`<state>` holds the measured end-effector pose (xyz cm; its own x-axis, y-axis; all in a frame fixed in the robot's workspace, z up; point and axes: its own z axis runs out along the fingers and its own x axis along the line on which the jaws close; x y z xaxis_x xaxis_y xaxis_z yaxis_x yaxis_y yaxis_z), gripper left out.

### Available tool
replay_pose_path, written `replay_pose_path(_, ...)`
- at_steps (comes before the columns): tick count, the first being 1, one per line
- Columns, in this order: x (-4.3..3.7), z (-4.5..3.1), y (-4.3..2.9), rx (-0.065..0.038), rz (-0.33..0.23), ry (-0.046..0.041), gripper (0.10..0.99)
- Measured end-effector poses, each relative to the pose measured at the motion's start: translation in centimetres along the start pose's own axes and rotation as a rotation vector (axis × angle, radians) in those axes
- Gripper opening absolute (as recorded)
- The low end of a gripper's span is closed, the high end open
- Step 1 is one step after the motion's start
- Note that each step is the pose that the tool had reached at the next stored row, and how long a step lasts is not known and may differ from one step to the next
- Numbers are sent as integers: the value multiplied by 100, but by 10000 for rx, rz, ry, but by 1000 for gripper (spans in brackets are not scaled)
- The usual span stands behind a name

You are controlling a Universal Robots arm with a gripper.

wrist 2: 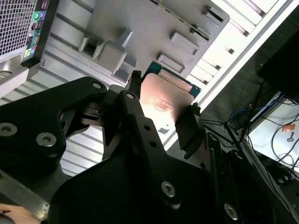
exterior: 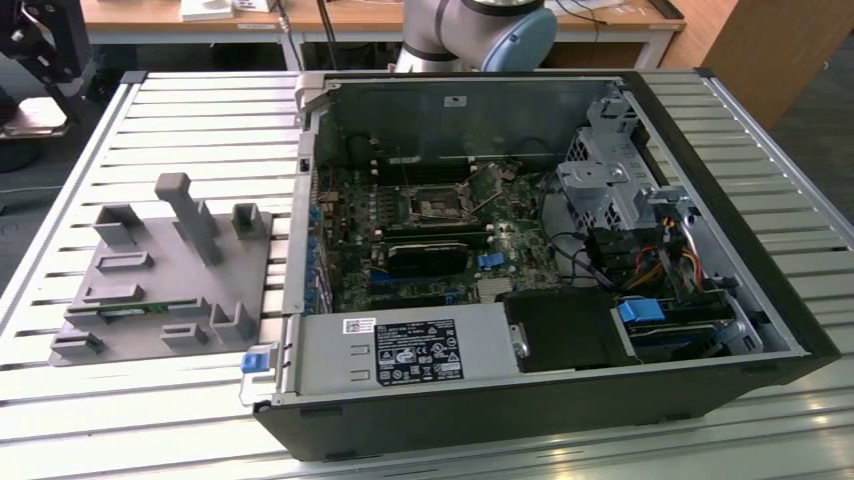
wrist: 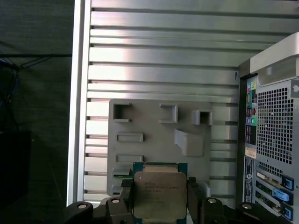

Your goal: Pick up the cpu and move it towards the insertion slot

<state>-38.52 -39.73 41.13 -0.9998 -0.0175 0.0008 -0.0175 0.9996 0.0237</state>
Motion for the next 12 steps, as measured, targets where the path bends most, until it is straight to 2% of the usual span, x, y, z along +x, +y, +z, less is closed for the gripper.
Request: replay_pose_path(12,-145,-1,-2,0,-1,1,541)
